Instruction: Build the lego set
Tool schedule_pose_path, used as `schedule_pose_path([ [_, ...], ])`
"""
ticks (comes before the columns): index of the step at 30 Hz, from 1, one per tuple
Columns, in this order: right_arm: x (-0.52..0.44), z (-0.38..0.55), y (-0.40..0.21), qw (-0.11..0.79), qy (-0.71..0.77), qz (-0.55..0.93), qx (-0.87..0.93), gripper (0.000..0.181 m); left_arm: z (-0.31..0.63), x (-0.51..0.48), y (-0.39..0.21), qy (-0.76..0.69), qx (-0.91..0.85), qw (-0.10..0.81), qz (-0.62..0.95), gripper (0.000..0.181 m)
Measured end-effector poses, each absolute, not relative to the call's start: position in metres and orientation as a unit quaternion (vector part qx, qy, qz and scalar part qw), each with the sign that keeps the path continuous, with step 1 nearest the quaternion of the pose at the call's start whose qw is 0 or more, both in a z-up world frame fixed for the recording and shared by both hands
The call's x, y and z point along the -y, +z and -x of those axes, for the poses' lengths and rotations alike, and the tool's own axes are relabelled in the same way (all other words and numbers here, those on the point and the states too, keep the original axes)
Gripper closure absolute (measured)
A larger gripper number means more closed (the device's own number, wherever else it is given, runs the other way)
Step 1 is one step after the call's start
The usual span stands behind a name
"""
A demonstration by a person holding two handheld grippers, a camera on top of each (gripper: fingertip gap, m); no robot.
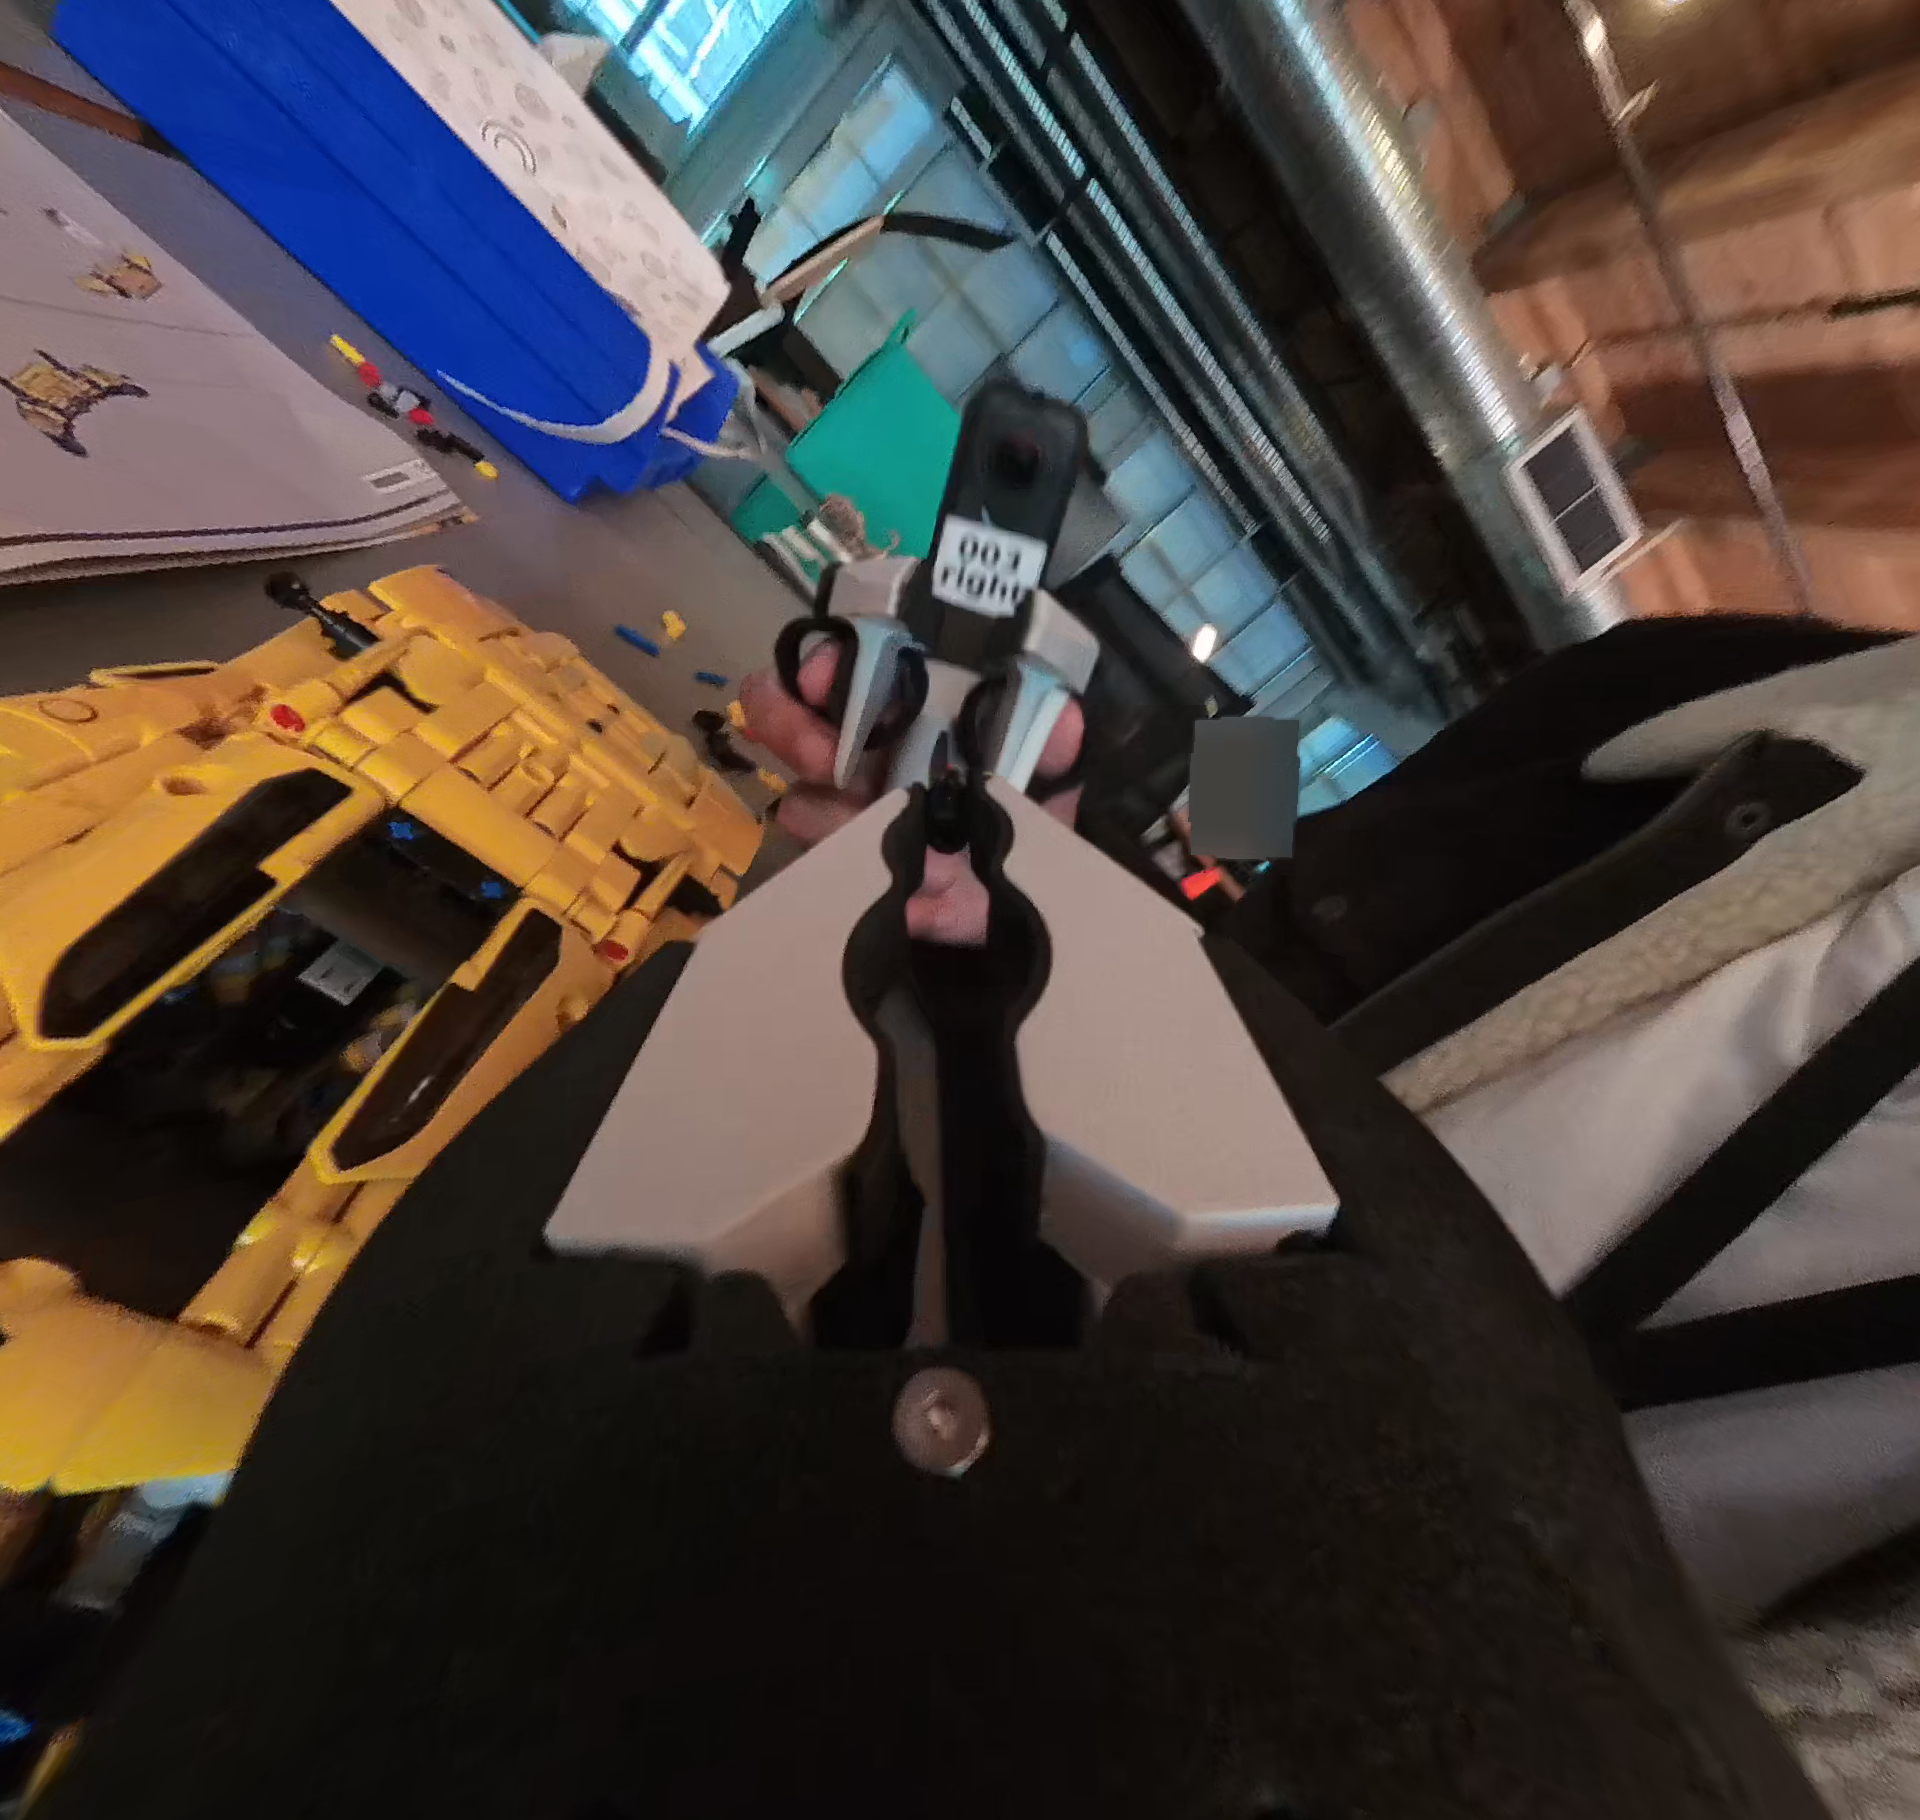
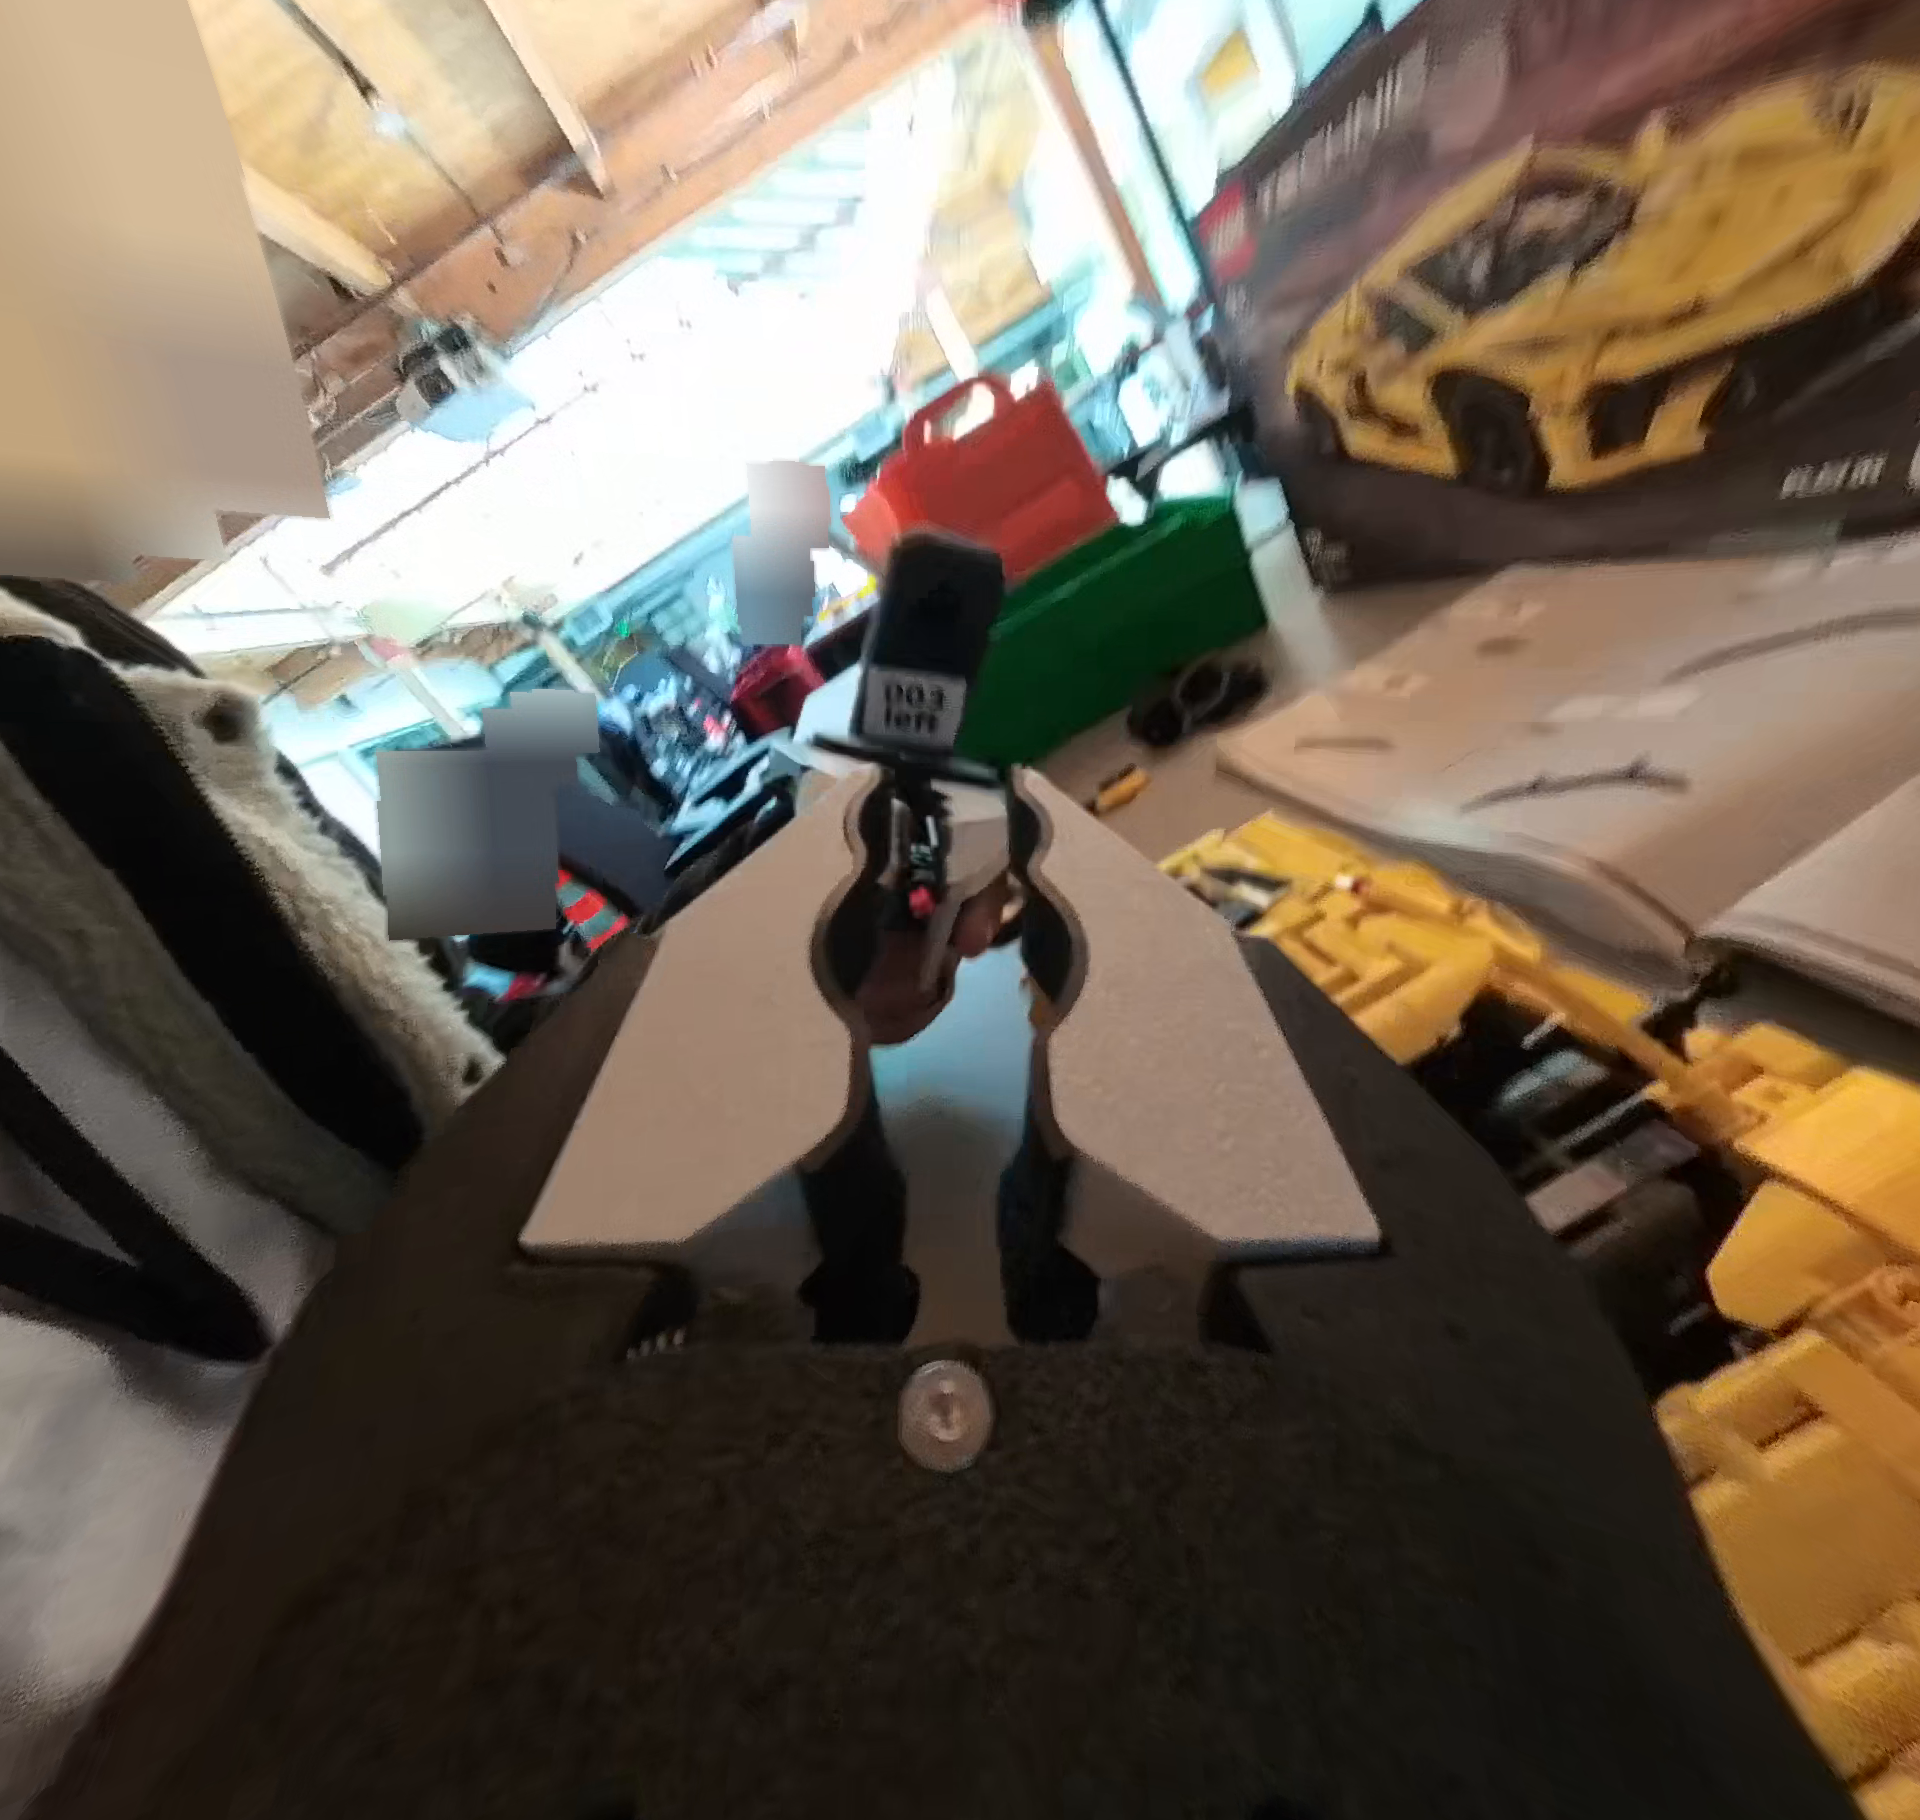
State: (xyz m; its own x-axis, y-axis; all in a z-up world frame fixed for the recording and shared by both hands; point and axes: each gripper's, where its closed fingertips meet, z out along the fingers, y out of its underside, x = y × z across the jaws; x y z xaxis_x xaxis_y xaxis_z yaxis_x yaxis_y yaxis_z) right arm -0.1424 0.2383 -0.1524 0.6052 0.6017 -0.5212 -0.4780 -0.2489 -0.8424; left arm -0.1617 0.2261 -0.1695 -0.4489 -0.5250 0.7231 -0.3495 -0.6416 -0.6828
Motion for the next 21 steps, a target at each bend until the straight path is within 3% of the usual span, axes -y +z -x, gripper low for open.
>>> schedule_pose_path([
  [3, -0.234, 0.154, -0.168, 0.522, 0.463, 0.712, 0.081, 0.162, 0.162, -0.215, -0.174, -0.72, -0.462, 0.068, 0.514, 0.174],
  [8, -0.224, 0.165, -0.177, 0.474, 0.472, 0.734, 0.118, 0.177, 0.165, -0.206, -0.178, -0.705, -0.493, 0.068, 0.506, 0.174],
  [14, -0.221, 0.17, -0.179, 0.461, 0.485, 0.733, 0.123, 0.17, 0.166, -0.206, -0.179, -0.699, -0.499, 0.071, 0.507, 0.174],
  [16, -0.219, 0.173, -0.181, 0.454, 0.486, 0.735, 0.13, 0.179, 0.166, -0.206, -0.18, -0.696, -0.503, 0.072, 0.508, 0.174],
  [21, -0.225, 0.169, -0.169, 0.478, 0.516, 0.706, 0.084, 0.18, 0.166, -0.216, -0.163, -0.731, -0.46, 0.08, 0.499, 0.174],
])
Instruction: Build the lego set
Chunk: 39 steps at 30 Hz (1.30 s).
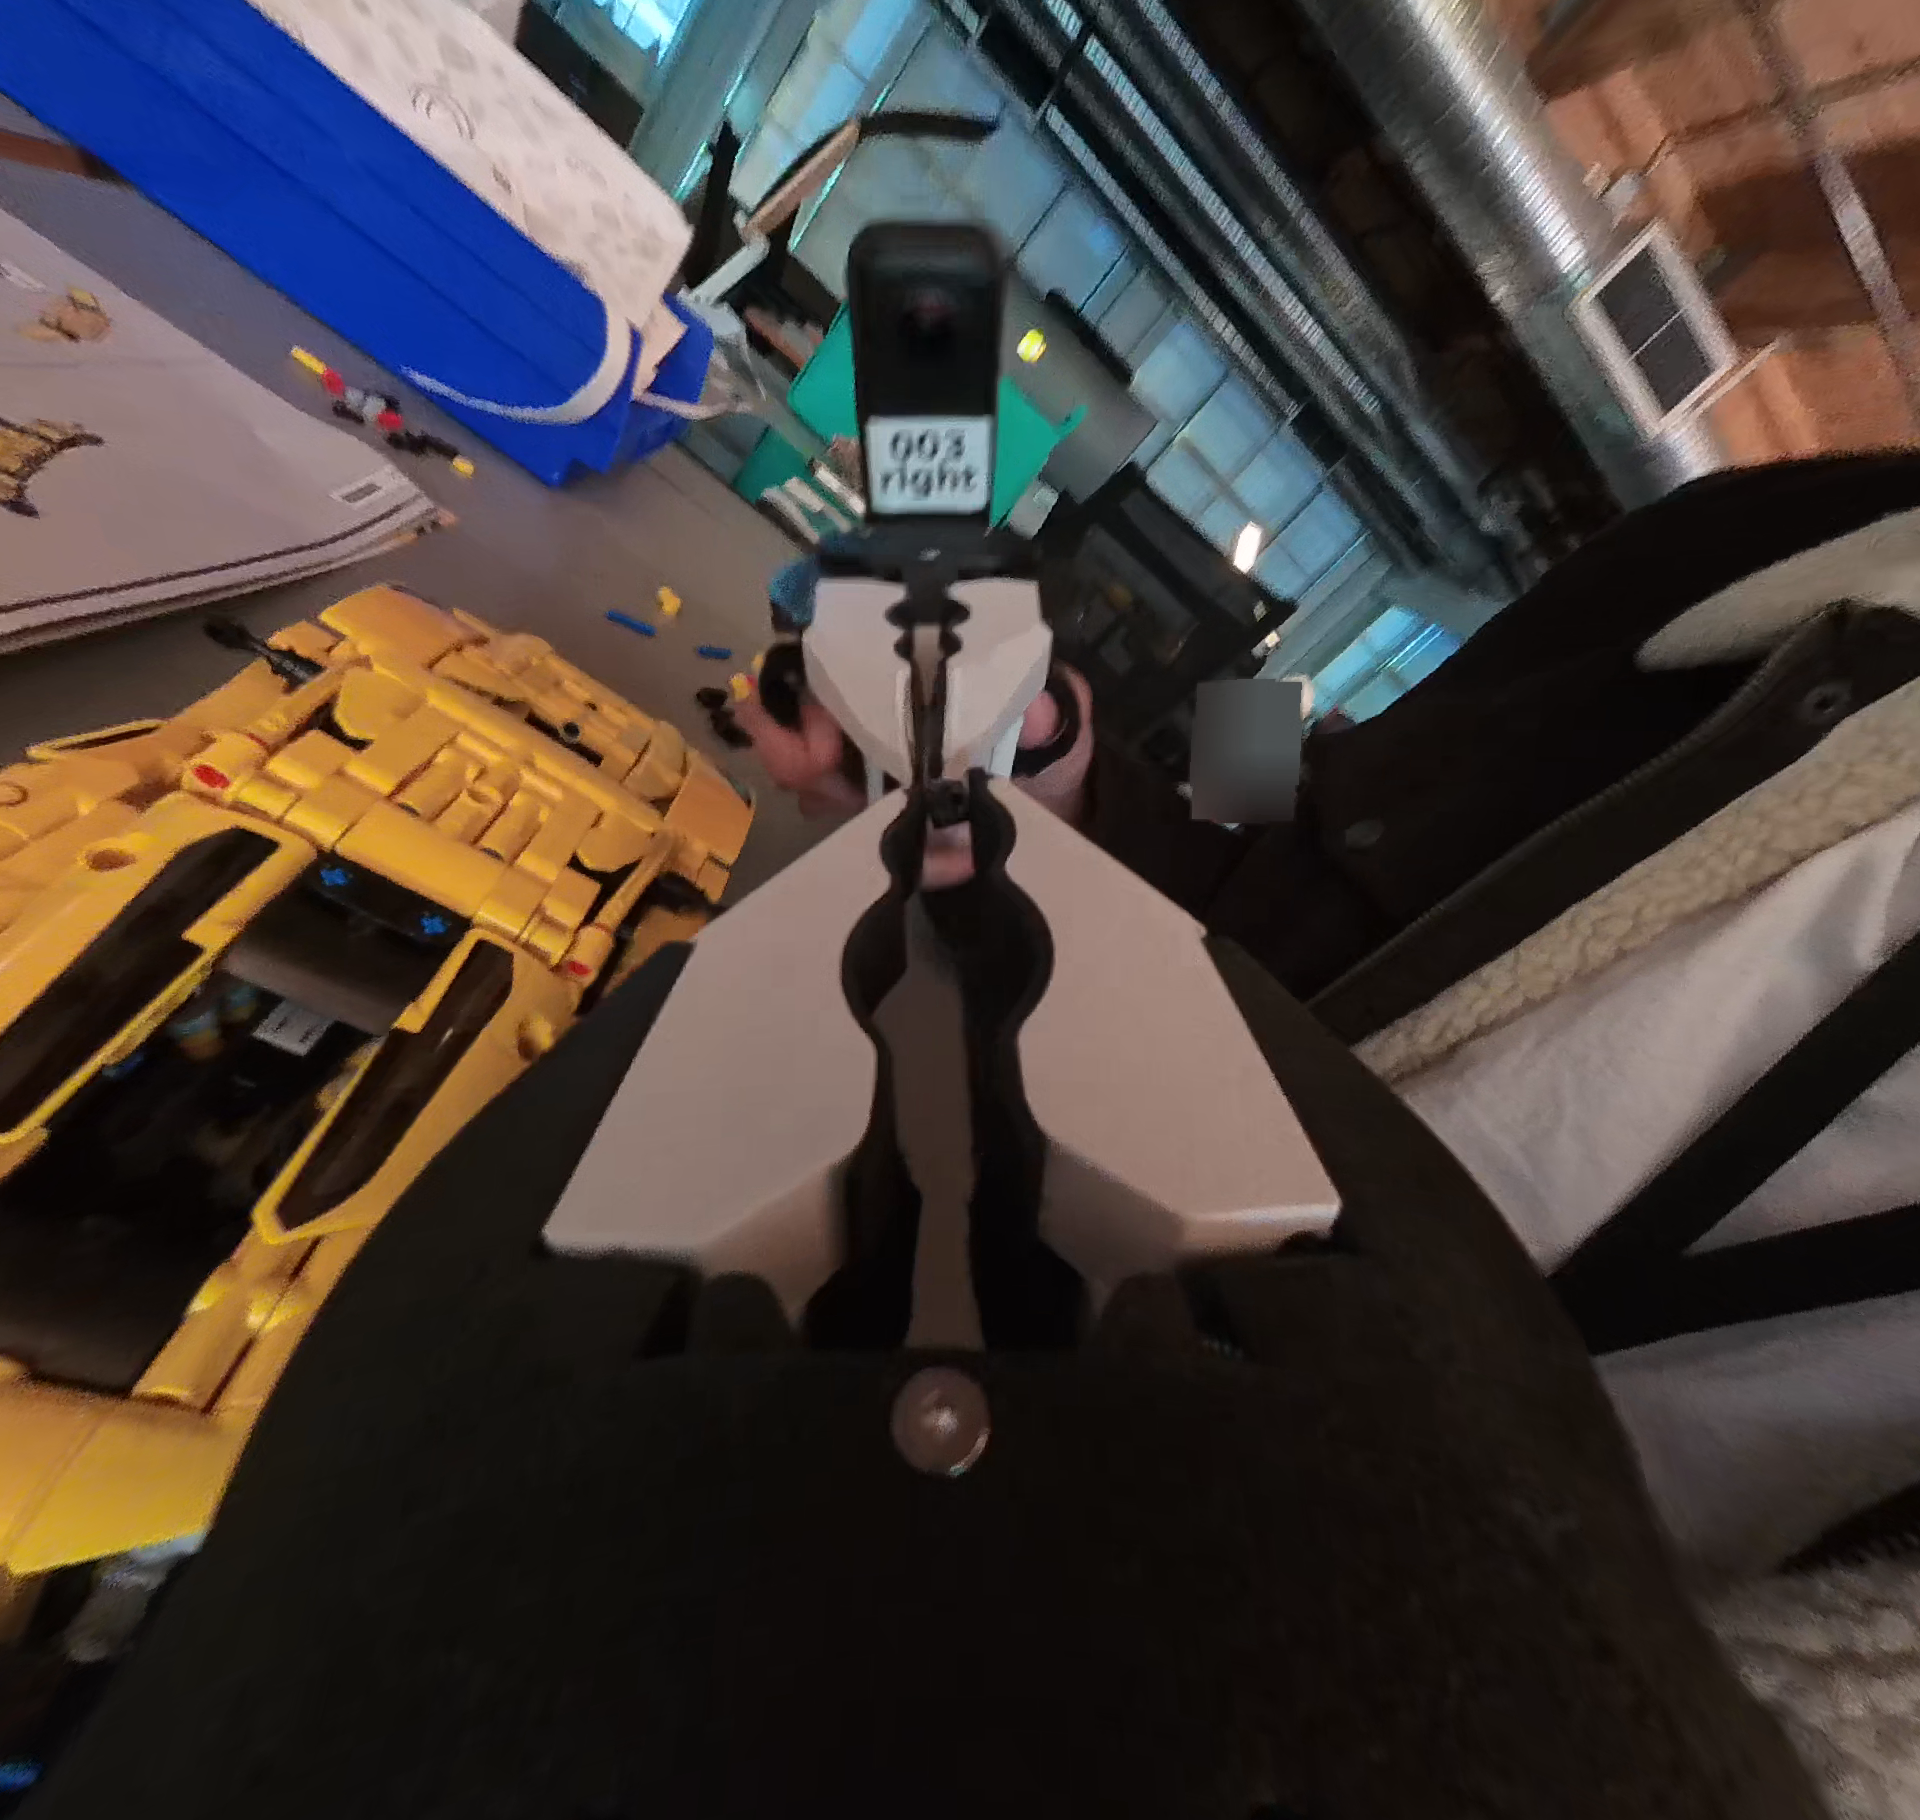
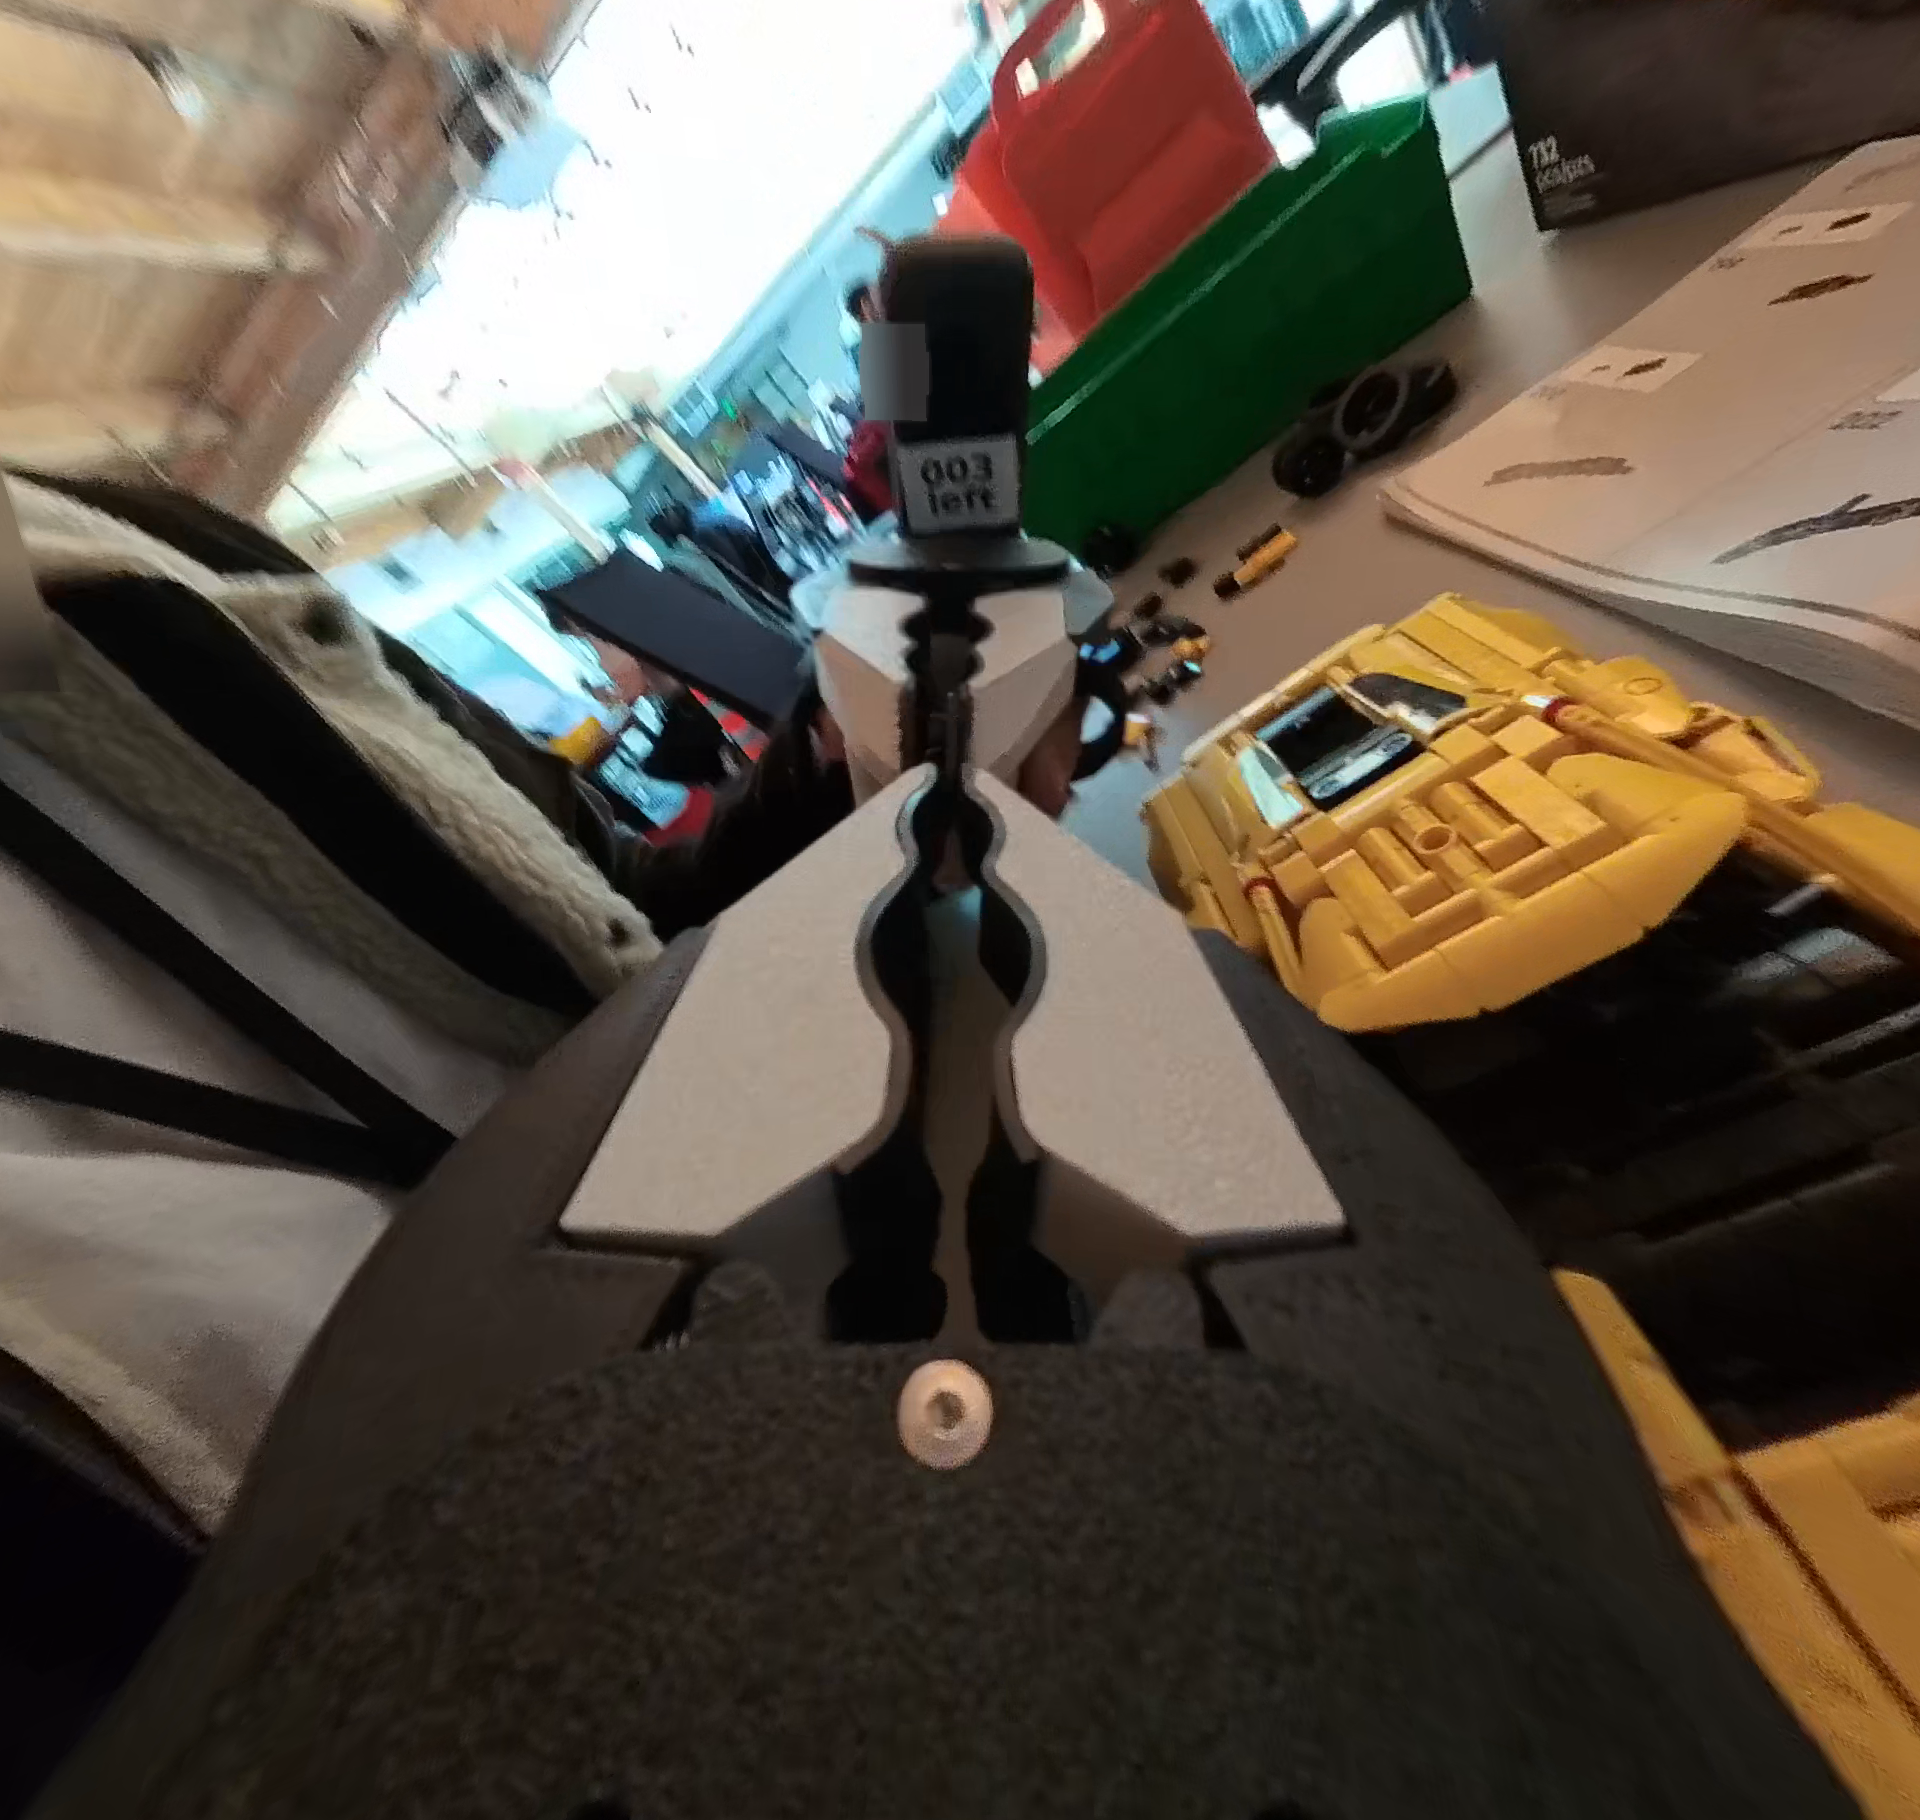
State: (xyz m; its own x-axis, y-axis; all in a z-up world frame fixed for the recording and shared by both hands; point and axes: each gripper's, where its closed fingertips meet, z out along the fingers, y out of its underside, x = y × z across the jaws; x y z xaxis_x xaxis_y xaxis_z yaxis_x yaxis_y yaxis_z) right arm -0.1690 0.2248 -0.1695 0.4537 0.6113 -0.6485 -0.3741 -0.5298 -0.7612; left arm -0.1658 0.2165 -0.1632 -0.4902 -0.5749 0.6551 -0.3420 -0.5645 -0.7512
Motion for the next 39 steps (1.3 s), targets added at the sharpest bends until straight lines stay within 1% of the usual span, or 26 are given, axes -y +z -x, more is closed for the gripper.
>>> schedule_pose_path([
  [4, -0.23, 0.175, -0.157, 0.51, 0.57, 0.645, 0.014, 0.179, 0.171, -0.228, -0.148, -0.782, -0.395, 0.048, 0.479, 0.174],
  [6, -0.234, 0.177, -0.155, 0.527, 0.573, 0.628, -0.011, 0.18, 0.171, -0.233, -0.144, -0.799, -0.367, 0.039, 0.475, 0.174],
  [12, -0.242, 0.182, -0.153, 0.556, 0.6, 0.567, -0.093, 0.18, 0.167, -0.24, -0.136, -0.808, -0.339, 0.078, 0.476, 0.173],
  [15, -0.245, 0.187, -0.156, 0.572, 0.578, 0.575, -0.092, 0.18, 0.166, -0.241, -0.137, -0.799, -0.348, 0.091, 0.481, 0.173],
  [17, -0.246, 0.188, -0.158, 0.566, 0.57, 0.59, -0.086, 0.18, 0.167, -0.243, -0.139, -0.795, -0.353, 0.091, 0.485, 0.174],
  [18, -0.244, 0.189, -0.158, 0.562, 0.571, 0.594, -0.074, 0.179, 0.169, -0.243, -0.139, -0.793, -0.357, 0.093, 0.484, 0.174],
  [20, -0.242, 0.186, -0.161, 0.552, 0.557, 0.619, -0.046, 0.162, 0.172, -0.244, -0.137, -0.787, -0.373, 0.103, 0.48, 0.174],
  [22, -0.236, 0.179, -0.158, 0.552, 0.535, 0.64, 0.0, 0.163, 0.178, -0.242, -0.133, -0.79, -0.385, 0.102, 0.466, 0.174],
  [25, -0.229, 0.18, -0.149, 0.553, 0.494, 0.666, 0.079, 0.164, 0.179, -0.228, -0.137, -0.788, -0.407, 0.067, 0.457, 0.174],
  [27, -0.223, 0.188, -0.152, 0.522, 0.485, 0.69, 0.128, 0.165, 0.181, -0.218, -0.135, -0.792, -0.419, 0.051, 0.44, 0.174],
  [29, -0.217, 0.192, -0.155, 0.493, 0.492, 0.7, 0.158, 0.178, 0.18, -0.212, -0.139, -0.78, -0.439, 0.058, 0.443, 0.174],
  [30, -0.217, 0.191, -0.156, 0.488, 0.491, 0.703, 0.161, 0.179, 0.18, -0.212, -0.14, -0.776, -0.443, 0.06, 0.445, 0.174],
  [32, -0.218, 0.19, -0.157, 0.492, 0.491, 0.703, 0.154, 0.18, 0.178, -0.214, -0.141, -0.774, -0.44, 0.068, 0.45, 0.174],
  [35, -0.229, 0.179, -0.15, 0.528, 0.508, 0.674, 0.091, 0.181, 0.173, -0.225, -0.135, -0.78, -0.415, 0.11, 0.455, 0.171],
  [37, -0.234, 0.168, -0.142, 0.554, 0.543, 0.631, 0.031, 0.181, 0.171, -0.235, -0.129, -0.788, -0.388, 0.132, 0.459, 0.156],
  [39, -0.238, 0.166, -0.14, 0.569, 0.556, 0.605, -0.003, 0.181, 0.171, -0.24, -0.125, -0.795, -0.372, 0.147, 0.457, 0.154],
])
